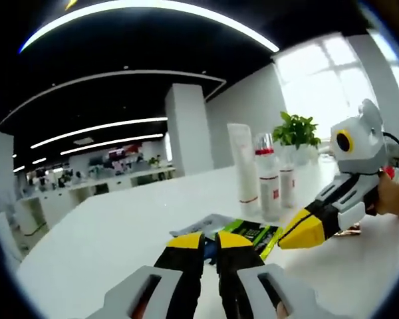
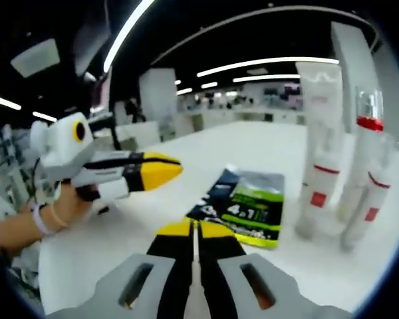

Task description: Arrange the skincare products in the storage area until every visible bottle or jar stands upright without overlapping.

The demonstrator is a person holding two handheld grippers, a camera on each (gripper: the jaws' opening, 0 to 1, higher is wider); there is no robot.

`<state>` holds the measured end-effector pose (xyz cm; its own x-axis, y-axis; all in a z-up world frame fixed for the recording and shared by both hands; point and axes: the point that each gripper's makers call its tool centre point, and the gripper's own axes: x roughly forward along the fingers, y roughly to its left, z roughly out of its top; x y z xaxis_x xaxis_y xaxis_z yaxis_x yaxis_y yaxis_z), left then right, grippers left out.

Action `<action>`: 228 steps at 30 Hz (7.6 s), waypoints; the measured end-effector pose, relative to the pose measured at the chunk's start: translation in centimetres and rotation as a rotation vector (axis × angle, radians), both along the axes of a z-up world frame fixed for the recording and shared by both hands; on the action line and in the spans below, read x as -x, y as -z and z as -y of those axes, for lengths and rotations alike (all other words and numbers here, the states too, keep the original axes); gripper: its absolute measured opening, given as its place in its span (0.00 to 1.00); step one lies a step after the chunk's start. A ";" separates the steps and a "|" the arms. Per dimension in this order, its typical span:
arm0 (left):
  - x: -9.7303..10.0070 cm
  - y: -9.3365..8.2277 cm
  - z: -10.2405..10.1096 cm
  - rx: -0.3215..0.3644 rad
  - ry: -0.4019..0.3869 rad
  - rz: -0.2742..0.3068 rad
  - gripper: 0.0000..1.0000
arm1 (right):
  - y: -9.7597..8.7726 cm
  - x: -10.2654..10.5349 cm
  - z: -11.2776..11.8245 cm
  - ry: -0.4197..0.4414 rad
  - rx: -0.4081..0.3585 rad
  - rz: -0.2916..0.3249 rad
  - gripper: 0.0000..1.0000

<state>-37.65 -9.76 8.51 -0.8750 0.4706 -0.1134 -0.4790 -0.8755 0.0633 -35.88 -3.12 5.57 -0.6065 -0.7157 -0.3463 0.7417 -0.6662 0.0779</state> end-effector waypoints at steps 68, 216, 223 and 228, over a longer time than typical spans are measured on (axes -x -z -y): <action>-11.5 6.5 7.4 0.117 -0.080 0.371 0.01 | 1.0 -4.2 4.0 -0.201 -0.053 0.009 0.06; -11.6 2.7 7.9 0.176 -0.176 0.262 0.01 | 0.6 -9.2 5.9 -0.394 -0.095 -0.009 0.00; -11.3 3.6 8.0 0.171 -0.170 0.290 0.01 | 0.7 -9.3 6.1 -0.413 -0.091 -0.012 0.00; -11.1 4.5 7.7 0.151 -0.136 0.329 0.01 | 0.9 -9.0 6.0 -0.405 -0.096 -0.015 0.00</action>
<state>-26.59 -17.44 4.02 -0.8337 0.3096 -0.4572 -0.3756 -0.9249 0.0585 -26.89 -9.14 4.66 -0.2877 -0.8623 -0.4166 0.9459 -0.3239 0.0171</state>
